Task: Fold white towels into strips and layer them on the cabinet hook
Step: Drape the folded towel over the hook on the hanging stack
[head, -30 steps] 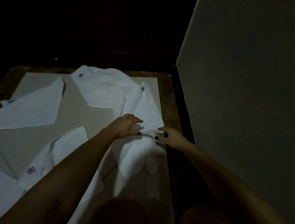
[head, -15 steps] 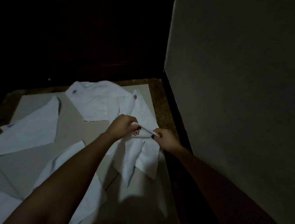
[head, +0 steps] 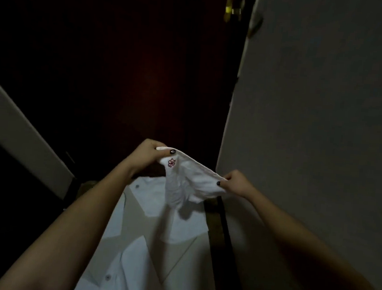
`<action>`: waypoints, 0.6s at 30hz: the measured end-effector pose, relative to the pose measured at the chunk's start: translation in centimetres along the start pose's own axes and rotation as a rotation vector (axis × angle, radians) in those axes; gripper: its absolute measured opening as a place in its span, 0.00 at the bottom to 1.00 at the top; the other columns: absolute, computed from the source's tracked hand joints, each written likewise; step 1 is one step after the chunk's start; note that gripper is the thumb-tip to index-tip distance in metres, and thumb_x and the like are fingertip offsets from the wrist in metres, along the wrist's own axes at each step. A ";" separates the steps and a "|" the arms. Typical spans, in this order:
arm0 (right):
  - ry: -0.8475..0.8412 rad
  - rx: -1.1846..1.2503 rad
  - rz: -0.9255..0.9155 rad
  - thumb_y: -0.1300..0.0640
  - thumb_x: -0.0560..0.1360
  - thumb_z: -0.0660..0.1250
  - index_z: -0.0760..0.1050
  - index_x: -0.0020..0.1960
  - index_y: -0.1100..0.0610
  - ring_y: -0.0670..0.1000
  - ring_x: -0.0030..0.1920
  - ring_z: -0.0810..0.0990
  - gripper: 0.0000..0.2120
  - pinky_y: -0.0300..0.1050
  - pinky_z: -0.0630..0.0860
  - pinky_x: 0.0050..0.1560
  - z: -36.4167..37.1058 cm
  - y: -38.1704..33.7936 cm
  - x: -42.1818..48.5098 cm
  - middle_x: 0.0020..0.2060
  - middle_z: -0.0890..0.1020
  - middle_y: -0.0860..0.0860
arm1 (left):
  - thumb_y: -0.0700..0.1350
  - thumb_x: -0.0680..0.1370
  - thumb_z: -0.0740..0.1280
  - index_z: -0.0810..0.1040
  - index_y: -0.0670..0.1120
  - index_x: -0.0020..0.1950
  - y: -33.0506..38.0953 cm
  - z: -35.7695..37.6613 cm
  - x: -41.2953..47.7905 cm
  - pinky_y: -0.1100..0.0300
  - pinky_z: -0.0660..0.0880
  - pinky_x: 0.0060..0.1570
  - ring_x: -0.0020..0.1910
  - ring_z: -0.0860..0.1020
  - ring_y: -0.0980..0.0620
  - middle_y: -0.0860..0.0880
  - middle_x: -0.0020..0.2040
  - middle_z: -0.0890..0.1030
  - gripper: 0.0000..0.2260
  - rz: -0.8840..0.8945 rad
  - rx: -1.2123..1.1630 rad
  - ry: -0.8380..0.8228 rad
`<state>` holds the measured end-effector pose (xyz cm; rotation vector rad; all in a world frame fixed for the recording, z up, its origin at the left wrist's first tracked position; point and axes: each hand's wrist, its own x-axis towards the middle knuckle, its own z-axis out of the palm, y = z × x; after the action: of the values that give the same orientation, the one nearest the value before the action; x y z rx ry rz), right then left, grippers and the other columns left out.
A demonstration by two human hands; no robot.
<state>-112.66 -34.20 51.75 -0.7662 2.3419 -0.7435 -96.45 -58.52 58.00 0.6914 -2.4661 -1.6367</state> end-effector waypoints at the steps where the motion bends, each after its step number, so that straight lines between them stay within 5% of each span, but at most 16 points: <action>1: 0.010 0.006 -0.003 0.60 0.77 0.69 0.63 0.28 0.56 0.47 0.27 0.59 0.22 0.40 0.55 0.27 -2.4 -2.4 -1.3 0.25 0.63 0.52 | 0.45 0.77 0.71 0.84 0.39 0.44 2.9 -2.4 -1.1 0.59 0.76 0.39 0.37 0.81 0.51 0.39 0.41 0.84 0.10 0.009 0.014 0.047; 6: 0.089 0.114 -0.156 0.59 0.79 0.67 0.62 0.30 0.57 0.48 0.27 0.59 0.21 0.43 0.55 0.30 -11.0 -15.2 -7.9 0.26 0.61 0.54 | 0.42 0.78 0.68 0.84 0.37 0.49 14.1 -12.7 -7.6 0.53 0.76 0.48 0.43 0.80 0.49 0.39 0.44 0.84 0.08 0.013 0.044 0.281; 9: 0.109 0.223 -0.231 0.61 0.79 0.66 0.66 0.31 0.58 0.48 0.26 0.65 0.19 0.43 0.62 0.31 -13.9 -22.7 -11.7 0.25 0.66 0.52 | 0.42 0.78 0.69 0.84 0.38 0.47 18.9 -16.4 -12.2 0.55 0.75 0.44 0.41 0.79 0.49 0.40 0.42 0.84 0.08 0.001 0.004 0.428; 11: 0.129 0.367 -0.272 0.64 0.78 0.66 0.77 0.44 0.58 0.47 0.28 0.73 0.05 0.41 0.71 0.31 -15.2 -27.2 -14.6 0.28 0.74 0.52 | 0.42 0.78 0.70 0.84 0.38 0.47 21.6 -18.0 -15.5 0.60 0.75 0.39 0.38 0.80 0.51 0.43 0.40 0.83 0.07 0.017 -0.040 0.541; 14: 0.147 0.574 -0.329 0.66 0.76 0.67 0.77 0.58 0.54 0.47 0.29 0.76 0.13 0.38 0.75 0.32 -15.7 -32.8 -19.2 0.27 0.77 0.51 | 0.39 0.77 0.70 0.84 0.40 0.50 24.7 -18.7 -20.7 0.65 0.78 0.38 0.38 0.81 0.54 0.47 0.40 0.84 0.05 0.018 -0.188 0.646; 18: 0.003 0.706 -0.438 0.67 0.75 0.69 0.80 0.51 0.60 0.48 0.34 0.79 0.06 0.37 0.76 0.38 -14.7 -37.9 -24.9 0.32 0.80 0.54 | 0.36 0.76 0.70 0.83 0.45 0.44 26.9 -18.3 -26.8 0.65 0.79 0.38 0.37 0.82 0.55 0.49 0.38 0.84 0.06 0.085 -0.336 0.768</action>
<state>-92.19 -39.03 94.54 -0.9342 1.7129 -1.6330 -75.03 -54.19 94.07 0.9227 -1.6187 -1.3509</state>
